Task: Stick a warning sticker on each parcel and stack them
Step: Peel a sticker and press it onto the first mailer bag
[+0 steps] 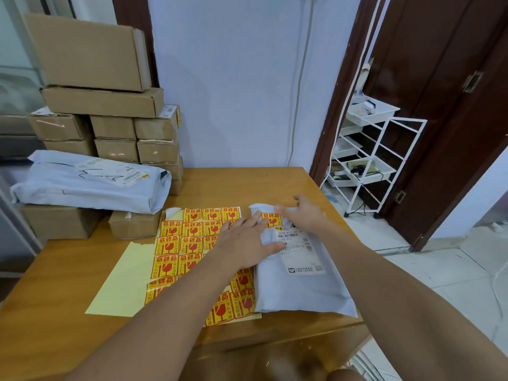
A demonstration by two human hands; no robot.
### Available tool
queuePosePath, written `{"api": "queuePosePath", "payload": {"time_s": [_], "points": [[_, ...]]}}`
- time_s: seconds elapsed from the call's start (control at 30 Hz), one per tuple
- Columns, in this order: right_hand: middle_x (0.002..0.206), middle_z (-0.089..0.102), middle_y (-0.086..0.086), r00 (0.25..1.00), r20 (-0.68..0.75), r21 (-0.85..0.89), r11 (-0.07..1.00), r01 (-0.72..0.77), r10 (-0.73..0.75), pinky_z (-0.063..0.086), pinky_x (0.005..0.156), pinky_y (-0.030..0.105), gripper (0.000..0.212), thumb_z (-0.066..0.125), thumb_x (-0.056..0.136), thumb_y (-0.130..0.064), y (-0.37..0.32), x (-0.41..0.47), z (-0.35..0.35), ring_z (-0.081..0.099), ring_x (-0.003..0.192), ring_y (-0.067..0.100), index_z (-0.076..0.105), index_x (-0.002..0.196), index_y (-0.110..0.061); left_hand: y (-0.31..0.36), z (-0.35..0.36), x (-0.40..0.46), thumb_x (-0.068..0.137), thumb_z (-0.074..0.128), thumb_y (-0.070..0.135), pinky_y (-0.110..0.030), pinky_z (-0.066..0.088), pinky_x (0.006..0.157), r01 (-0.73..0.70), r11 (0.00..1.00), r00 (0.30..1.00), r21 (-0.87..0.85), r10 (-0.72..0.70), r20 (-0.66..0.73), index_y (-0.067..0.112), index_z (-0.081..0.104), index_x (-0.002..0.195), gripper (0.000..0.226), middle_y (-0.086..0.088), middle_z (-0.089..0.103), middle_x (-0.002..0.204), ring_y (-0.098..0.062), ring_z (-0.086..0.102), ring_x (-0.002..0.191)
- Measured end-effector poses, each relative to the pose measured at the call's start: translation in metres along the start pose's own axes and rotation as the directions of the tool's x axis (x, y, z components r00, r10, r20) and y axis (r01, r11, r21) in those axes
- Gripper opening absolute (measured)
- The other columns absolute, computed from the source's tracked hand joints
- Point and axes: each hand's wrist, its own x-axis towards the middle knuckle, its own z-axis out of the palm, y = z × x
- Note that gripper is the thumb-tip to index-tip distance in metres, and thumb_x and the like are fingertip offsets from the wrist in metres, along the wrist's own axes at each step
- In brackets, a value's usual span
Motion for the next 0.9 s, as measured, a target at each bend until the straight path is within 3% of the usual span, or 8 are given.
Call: {"api": "queuePosePath", "payload": {"time_s": [0.07, 0.13, 0.37, 0.57, 0.77, 0.9], "points": [[0.153, 0.045, 0.005, 0.999, 0.029, -0.058, 0.998, 0.037, -0.035, 0.033, 0.115, 0.049, 0.119, 0.062, 0.062, -0.091, 0.004, -0.004, -0.001, 0.038, 0.142, 0.031, 0.029, 0.155, -0.025, 0.001, 0.001, -0.001, 0.085, 0.024, 0.092, -0.054, 0.005, 0.124, 0.001, 1.000, 1.000, 0.007, -0.001, 0.001, 0.037, 0.008, 0.164, 0.098, 0.013, -0.009, 0.171, -0.021, 0.004, 0.158], [0.154, 0.044, 0.004, 0.996, 0.040, -0.112, 0.991, 0.079, -0.074, 0.036, 0.114, 0.048, 0.124, 0.066, 0.058, -0.090, 0.006, -0.005, 0.001, 0.039, 0.142, 0.030, 0.028, 0.156, -0.024, 0.000, 0.001, -0.001, 0.085, 0.024, 0.093, -0.055, 0.005, 0.125, 0.010, 1.000, 1.000, 0.009, -0.010, 0.001, 0.037, 0.007, 0.164, 0.098, 0.014, -0.009, 0.171, -0.021, 0.004, 0.158], [0.159, 0.036, 0.003, 0.974, 0.174, 0.048, 0.989, 0.137, -0.144, 0.038, 0.114, 0.040, 0.113, 0.085, 0.070, -0.059, 0.013, 0.001, -0.010, 0.040, 0.142, 0.025, 0.025, 0.158, -0.023, 0.001, -0.002, -0.002, 0.086, 0.023, 0.091, -0.056, 0.003, 0.126, 0.000, 0.999, 1.000, 0.043, 0.000, 0.000, 0.035, 0.010, 0.164, 0.097, 0.012, -0.006, 0.172, -0.020, 0.001, 0.158], [0.160, 0.036, 0.004, 0.975, 0.135, 0.081, 0.983, 0.165, -0.175, 0.035, 0.117, 0.041, 0.109, 0.085, 0.073, -0.055, 0.018, 0.005, -0.007, 0.038, 0.144, 0.025, 0.026, 0.158, -0.023, 0.000, 0.000, 0.002, 0.092, 0.019, 0.084, -0.051, -0.001, 0.127, -0.104, 0.989, 0.994, 0.105, 0.107, -0.025, 0.021, 0.010, 0.165, 0.096, 0.008, -0.004, 0.172, -0.015, -0.006, 0.158], [0.162, 0.032, 0.003, 0.966, 0.178, 0.150, 0.975, 0.162, -0.188, 0.034, 0.117, 0.040, 0.109, 0.089, 0.073, -0.044, 0.018, 0.006, -0.013, 0.036, 0.145, 0.025, 0.025, 0.158, -0.025, -0.002, 0.001, 0.003, 0.091, 0.019, 0.085, -0.050, 0.000, 0.127, -0.087, 0.992, 0.996, 0.091, 0.087, -0.002, 0.025, 0.007, 0.165, 0.096, 0.010, -0.005, 0.172, -0.017, -0.002, 0.159], [0.161, 0.033, 0.002, 0.968, 0.175, 0.131, 0.979, 0.156, -0.177, 0.034, 0.118, 0.044, 0.114, 0.088, 0.068, -0.055, 0.019, 0.007, -0.008, 0.036, 0.145, 0.025, 0.024, 0.158, -0.026, -0.001, 0.001, 0.001, 0.092, 0.018, 0.085, -0.049, -0.002, 0.127, -0.085, 0.993, 0.996, 0.077, 0.085, 0.004, 0.036, 0.006, 0.164, 0.089, 0.012, -0.007, 0.172, -0.020, -0.003, 0.159]]}}
